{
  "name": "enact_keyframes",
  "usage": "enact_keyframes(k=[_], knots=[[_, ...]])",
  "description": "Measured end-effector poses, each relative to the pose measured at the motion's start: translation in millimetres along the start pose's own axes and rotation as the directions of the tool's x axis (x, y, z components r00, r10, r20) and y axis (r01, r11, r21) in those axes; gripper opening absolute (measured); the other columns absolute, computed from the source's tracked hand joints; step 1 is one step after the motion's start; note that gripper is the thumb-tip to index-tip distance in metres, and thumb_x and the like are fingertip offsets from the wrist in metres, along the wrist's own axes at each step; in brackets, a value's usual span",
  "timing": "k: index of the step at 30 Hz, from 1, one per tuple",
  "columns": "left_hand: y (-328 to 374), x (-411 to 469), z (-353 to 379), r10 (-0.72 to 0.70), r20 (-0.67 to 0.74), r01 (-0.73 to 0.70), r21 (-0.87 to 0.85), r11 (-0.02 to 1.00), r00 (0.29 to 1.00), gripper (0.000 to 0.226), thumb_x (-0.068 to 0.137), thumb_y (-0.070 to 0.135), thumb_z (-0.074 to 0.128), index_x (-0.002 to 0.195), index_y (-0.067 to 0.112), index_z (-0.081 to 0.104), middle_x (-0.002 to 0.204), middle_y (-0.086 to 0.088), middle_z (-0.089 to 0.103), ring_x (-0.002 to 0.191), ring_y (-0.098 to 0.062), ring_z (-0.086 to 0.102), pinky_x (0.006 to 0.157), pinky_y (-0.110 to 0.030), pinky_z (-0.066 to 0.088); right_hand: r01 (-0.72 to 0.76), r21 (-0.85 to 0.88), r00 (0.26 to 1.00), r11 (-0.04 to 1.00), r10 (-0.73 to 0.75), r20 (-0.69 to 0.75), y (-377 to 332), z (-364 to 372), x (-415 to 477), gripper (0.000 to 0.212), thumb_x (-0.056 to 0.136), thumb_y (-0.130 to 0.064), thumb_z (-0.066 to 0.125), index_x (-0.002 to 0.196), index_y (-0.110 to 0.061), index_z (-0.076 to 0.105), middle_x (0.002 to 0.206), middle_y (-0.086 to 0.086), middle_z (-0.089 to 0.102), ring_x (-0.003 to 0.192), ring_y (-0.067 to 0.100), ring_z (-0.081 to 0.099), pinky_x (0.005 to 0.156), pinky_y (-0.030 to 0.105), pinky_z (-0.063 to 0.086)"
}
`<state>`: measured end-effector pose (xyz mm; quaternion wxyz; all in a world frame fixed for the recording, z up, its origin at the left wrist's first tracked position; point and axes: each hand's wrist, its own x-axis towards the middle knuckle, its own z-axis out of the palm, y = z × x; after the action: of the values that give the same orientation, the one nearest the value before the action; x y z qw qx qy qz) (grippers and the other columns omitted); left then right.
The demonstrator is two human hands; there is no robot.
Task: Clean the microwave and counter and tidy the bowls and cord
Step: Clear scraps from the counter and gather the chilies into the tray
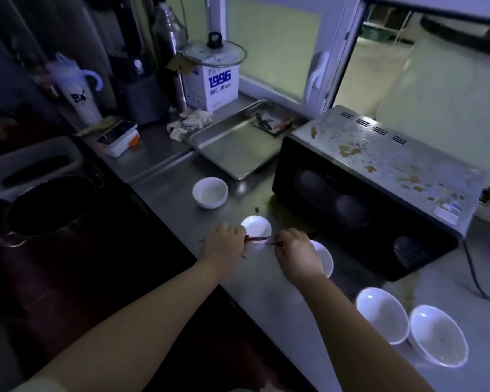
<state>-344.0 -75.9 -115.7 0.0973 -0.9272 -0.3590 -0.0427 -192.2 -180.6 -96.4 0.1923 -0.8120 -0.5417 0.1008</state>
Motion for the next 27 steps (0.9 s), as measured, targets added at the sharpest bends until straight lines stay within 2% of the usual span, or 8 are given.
enact_keyframes(k=[3,7,9,12,17,21,24,27], knots=[[-31.8,19.4,4.7,-0.015,-0.013,0.014,-0.04,0.999,1.0,0.04,0.06,0.041,0.087,0.061,0.019,0.055,0.053,0.001,0.055,0.057,-0.021,0.055,0.044,-0.026,0.029,-0.088,-0.014,0.996,0.996,0.088,0.023,-24.5,12.8,21.7,0.018,0.094,-0.013,0.044,0.101,-0.006,0.059,0.104,0.012,0.055,0.1,0.032,0.049,0.078,0.037,0.038],[-50.2,58.9,8.5,0.048,-0.02,-0.05,-0.102,0.993,0.999,0.029,0.096,0.043,0.05,0.091,0.016,0.059,0.083,-0.001,0.065,0.093,-0.024,0.056,0.064,-0.034,0.039,-0.241,0.018,0.969,0.97,0.24,0.053,-34.7,16.3,46.7,0.019,0.094,-0.017,0.043,0.108,-0.008,0.05,0.112,0.011,0.051,0.107,0.03,0.045,0.084,0.036,0.036],[-54.9,88.0,7.8,0.089,-0.008,-0.089,-0.042,0.995,0.996,0.025,0.087,0.04,0.061,0.08,0.017,0.06,0.069,0.001,0.062,0.079,-0.022,0.059,0.055,-0.029,0.037,-0.28,0.025,0.959,0.96,0.279,0.04,-32.3,15.5,62.9,0.022,0.093,-0.021,0.046,0.11,-0.009,0.048,0.113,0.01,0.05,0.107,0.03,0.045,0.085,0.037,0.037],[-62.2,134.4,24.1,0.147,-0.043,-0.149,-0.049,0.988,0.988,0.034,0.066,0.035,0.083,0.062,0.016,0.055,0.049,0.001,0.051,0.058,-0.022,0.055,0.042,-0.024,0.029,-0.289,-0.02,0.957,0.957,0.289,-0.013,-23.9,13.0,94.5,0.026,0.096,-0.028,0.046,0.113,-0.008,0.049,0.113,0.009,0.05,0.107,0.03,0.046,0.084,0.038,0.039],[-74.0,195.9,31.5,0.199,-0.072,-0.204,-0.071,0.976,0.977,0.035,0.063,0.031,0.085,0.062,0.013,0.055,0.05,-0.004,0.053,0.054,-0.027,0.056,0.04,-0.025,0.036,-0.217,-0.067,0.972,0.974,0.209,-0.11,-5.7,20.6,159.4,0.027,0.1,-0.035,0.043,0.111,-0.012,0.053,0.108,0.009,0.053,0.101,0.03,0.049,0.078,0.038,0.039],[-91.4,240.0,39.9,0.194,-0.1,-0.204,-0.097,0.974,0.976,0.033,0.066,0.032,0.081,0.06,0.011,0.055,0.048,-0.005,0.052,0.053,-0.028,0.055,0.04,-0.025,0.035,-0.24,-0.081,0.97,0.967,0.236,-0.052,-1.1,24.4,199.3,0.029,0.102,-0.034,0.037,0.115,-0.012,0.051,0.112,0.009,0.052,0.104,0.031,0.048,0.079,0.039,0.039],[-104.8,264.9,42.5,0.219,-0.029,-0.221,-0.141,0.965,0.975,0.029,0.081,0.036,0.068,0.07,0.011,0.059,0.06,-0.007,0.06,0.067,-0.029,0.059,0.047,-0.029,0.032,-0.254,-0.054,0.967,0.966,0.254,-0.009,0.7,23.1,219.4,0.028,0.095,-0.029,0.054,0.119,-0.015,0.05,0.116,0.008,0.05,0.107,0.031,0.047,0.081,0.038,0.04],[-120.2,291.4,55.2,0.27,-0.03,-0.271,-0.179,0.946,0.962,0.028,0.075,0.031,0.076,0.067,0.011,0.057,0.056,-0.006,0.059,0.062,-0.03,0.058,0.042,-0.028,0.036,-0.29,-0.048,0.957,0.956,0.29,0.001,-3.6,26.4,237.6,0.026,0.097,-0.027,0.054,0.119,-0.015,0.049,0.118,0.008,0.05,0.108,0.031,0.047,0.08,0.038,0.043]])
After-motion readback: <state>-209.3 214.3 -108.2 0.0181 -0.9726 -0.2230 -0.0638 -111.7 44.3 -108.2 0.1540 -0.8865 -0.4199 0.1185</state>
